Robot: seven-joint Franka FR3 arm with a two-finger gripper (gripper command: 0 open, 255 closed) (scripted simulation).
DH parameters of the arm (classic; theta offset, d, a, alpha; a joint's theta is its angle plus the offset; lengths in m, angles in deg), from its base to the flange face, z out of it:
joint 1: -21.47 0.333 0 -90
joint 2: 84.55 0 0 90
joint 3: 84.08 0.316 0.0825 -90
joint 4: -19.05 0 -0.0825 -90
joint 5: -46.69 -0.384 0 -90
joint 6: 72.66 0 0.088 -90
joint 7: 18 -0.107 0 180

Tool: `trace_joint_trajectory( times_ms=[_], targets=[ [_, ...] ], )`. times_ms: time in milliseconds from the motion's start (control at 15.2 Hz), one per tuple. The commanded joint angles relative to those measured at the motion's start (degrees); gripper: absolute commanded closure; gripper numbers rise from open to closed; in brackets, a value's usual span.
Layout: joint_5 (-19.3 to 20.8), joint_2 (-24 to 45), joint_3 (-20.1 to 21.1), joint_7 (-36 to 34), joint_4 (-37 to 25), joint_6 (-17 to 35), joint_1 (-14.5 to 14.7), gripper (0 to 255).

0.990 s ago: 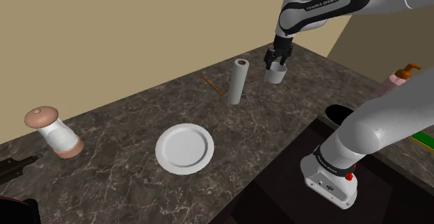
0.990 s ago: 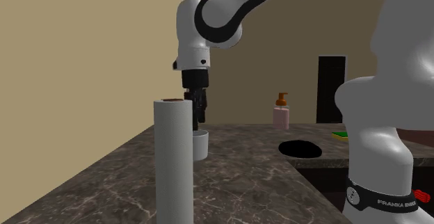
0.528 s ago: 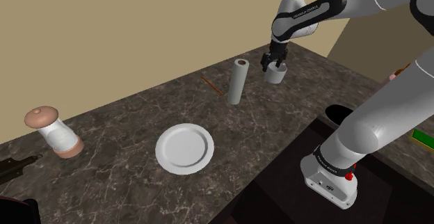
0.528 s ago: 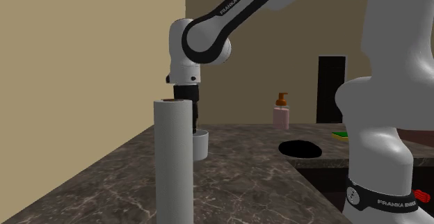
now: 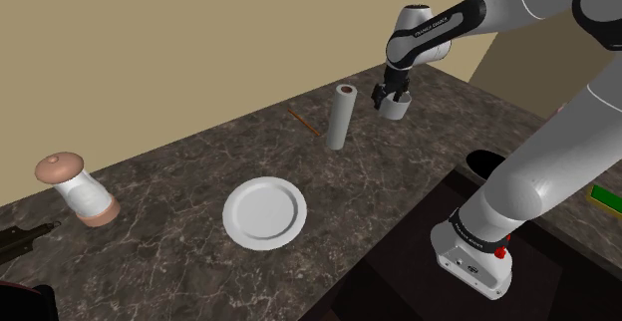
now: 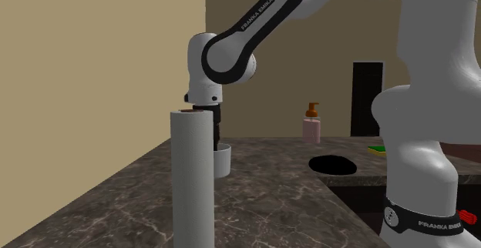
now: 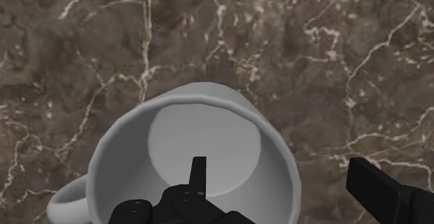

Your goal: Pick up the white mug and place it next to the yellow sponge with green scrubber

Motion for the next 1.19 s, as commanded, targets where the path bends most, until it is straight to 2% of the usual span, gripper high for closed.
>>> trace_joint_trajectory(
  times_ms=[0, 198, 264, 858, 1122],
  targets=[
    [0.0, 0.0, 0.0, 0.0, 0.0, 0.1, 0.0, 0],
    [0.0, 0.0, 0.0, 0.0, 0.0, 0.1, 0.0, 0],
    [0.0, 0.0, 0.0, 0.0, 0.0, 0.1, 0.0, 255],
    [0.0, 0.0, 0.0, 0.0, 0.0, 0.1, 0.0, 255],
    [0.3, -2.0, 0.1, -0.2, -1.2, -3.2, 0.0, 255]
  ],
)
